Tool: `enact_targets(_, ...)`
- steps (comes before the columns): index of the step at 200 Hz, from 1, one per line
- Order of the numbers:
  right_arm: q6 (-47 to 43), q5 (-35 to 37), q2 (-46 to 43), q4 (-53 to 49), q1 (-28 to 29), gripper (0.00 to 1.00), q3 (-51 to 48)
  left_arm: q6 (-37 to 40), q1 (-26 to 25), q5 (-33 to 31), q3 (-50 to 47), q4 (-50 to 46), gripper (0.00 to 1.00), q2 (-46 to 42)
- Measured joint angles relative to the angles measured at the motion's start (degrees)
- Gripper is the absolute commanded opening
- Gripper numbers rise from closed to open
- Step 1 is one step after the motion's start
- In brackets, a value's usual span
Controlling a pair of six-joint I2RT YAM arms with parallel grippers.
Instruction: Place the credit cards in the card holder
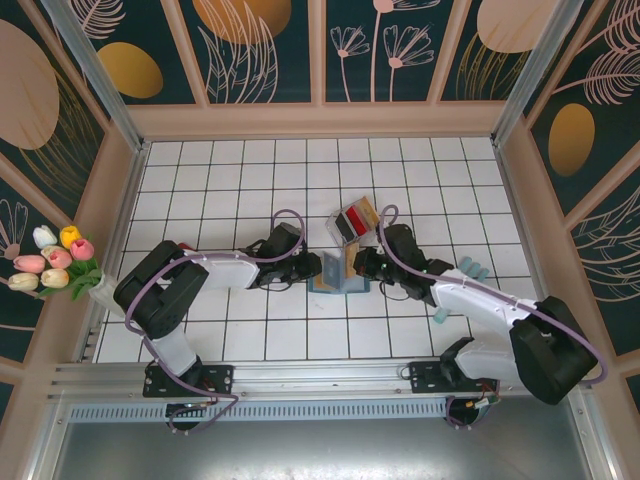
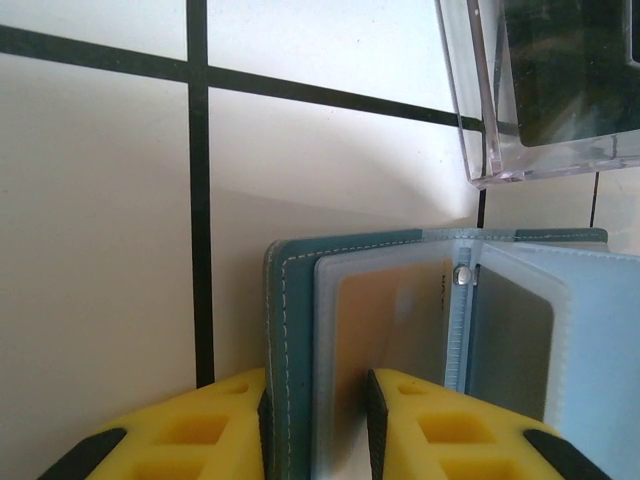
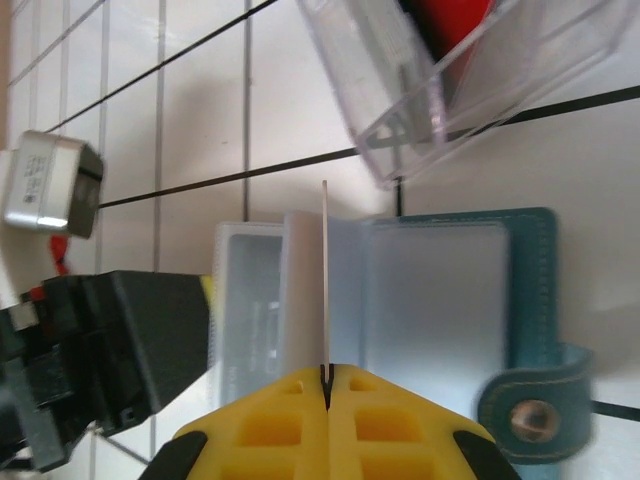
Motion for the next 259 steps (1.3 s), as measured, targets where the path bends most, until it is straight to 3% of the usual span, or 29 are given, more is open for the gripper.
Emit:
enact_targets(51,-0.9,9.5,-6.3,-8.0,-0.2,0.00,3.7,0.2,-0.1,-3.7,-0.9,-2.3,0.43,-3.5)
enact_targets(78,-1.5,6.9,-7.9,-6.0,-0.2,0.00,3.7,0.0,-0.1,-6.1,-1.3,-3.5,0.47,-5.9)
enact_targets(116,-0.8,1.1,-2.3,0.7,0.3,0.00,1.6,0.0,-0.1,-8.0,-2.7,-4.0,0.54,-8.9)
enact_targets(180,1.7,-4.0,5.6,8.0,0.6,0.00,-3.6,0.2,-0.1,-3.9,-2.5,-1.2,0.48,-5.5)
enact_targets(259,4.6,-6.6,10.7,16.6,0.6,0.00,-6.0,0.2,-0.1,-2.0,-1.9,-1.0,0.33,-2.4)
